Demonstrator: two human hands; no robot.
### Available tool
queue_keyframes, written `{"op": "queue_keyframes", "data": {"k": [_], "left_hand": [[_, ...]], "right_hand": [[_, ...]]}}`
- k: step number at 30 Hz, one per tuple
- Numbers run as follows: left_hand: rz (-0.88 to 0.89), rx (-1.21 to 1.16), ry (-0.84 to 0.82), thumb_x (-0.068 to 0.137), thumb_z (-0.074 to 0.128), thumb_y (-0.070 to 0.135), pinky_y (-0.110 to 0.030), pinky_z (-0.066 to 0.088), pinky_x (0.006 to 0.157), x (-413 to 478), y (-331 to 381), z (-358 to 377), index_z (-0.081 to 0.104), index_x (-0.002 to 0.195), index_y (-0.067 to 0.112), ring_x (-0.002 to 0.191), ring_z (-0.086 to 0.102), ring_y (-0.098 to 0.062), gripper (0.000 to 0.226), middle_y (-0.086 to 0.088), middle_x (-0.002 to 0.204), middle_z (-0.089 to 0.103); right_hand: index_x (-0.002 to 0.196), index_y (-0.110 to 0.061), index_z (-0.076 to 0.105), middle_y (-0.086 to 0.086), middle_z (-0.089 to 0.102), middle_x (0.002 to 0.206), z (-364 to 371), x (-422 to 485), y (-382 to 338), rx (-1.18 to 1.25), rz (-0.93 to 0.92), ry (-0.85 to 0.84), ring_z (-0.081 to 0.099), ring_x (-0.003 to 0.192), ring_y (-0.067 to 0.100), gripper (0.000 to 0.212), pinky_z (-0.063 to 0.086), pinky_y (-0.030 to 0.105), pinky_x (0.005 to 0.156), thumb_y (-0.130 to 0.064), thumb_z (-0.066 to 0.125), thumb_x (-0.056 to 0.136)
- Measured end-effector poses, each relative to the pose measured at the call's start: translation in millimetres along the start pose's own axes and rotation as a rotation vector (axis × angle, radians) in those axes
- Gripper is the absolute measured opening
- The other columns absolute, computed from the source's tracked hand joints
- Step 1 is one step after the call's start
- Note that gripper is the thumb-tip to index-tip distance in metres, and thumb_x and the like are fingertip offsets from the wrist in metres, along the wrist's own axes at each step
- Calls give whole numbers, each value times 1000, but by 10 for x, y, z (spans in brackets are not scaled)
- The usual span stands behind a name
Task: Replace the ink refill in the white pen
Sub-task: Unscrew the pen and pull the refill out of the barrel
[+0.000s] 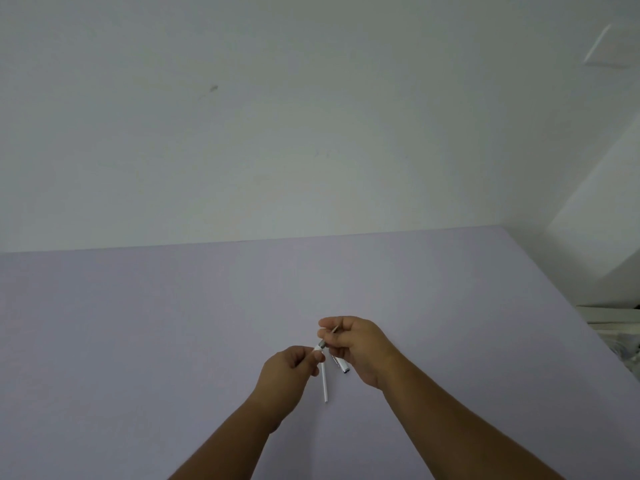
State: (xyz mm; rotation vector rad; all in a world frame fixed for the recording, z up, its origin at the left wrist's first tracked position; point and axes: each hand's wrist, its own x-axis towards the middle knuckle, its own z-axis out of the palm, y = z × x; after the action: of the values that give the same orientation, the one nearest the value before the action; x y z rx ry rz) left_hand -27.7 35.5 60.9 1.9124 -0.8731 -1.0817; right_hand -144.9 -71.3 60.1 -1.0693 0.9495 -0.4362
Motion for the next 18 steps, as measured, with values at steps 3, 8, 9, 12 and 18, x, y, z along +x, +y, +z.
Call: {"op": "queue_keyframes", "data": {"k": [3,8,9,12,18], "left_hand": [[5,6,-2,93,51,39,-20,43,62,-5,-5,0,69,86,26,66,52,-7,23,7,75,64],[2,3,2,93,52,39,-20,43,61,-9,-12,6,69,83,28,64,51,-8,22,8,74,64],[4,1,4,93,52,38,-19,42,60,-11,-14,6,68,81,29,64,51,-7,22,8,73,64],[13,-1,3,93,52,38,-20,43,61,-14,-16,7,67,80,31,64,52,-7,22,8,73,64],[7,12,13,93,51,38,-19,42,61,-4,-2,2,66,78,33,67,53,-7,22,8,74,64]], "right_hand": [[86,-10,71,4,64,71,6,7,7,-72,49,30,56,65,14,14,51,26,70,-22,72,80],[91,-14,71,3,71,82,-6,-8,20,-9,7,3,65,75,13,17,53,21,68,-2,62,84],[97,-13,70,3,72,85,-10,-10,19,-6,12,-7,65,78,14,18,53,22,70,-3,63,84],[87,-14,72,7,65,80,21,-48,12,-107,72,51,55,72,18,15,50,30,73,-27,73,79],[97,-18,69,0,72,90,29,-45,2,-11,10,-2,63,79,11,23,47,23,69,0,60,84]]}}
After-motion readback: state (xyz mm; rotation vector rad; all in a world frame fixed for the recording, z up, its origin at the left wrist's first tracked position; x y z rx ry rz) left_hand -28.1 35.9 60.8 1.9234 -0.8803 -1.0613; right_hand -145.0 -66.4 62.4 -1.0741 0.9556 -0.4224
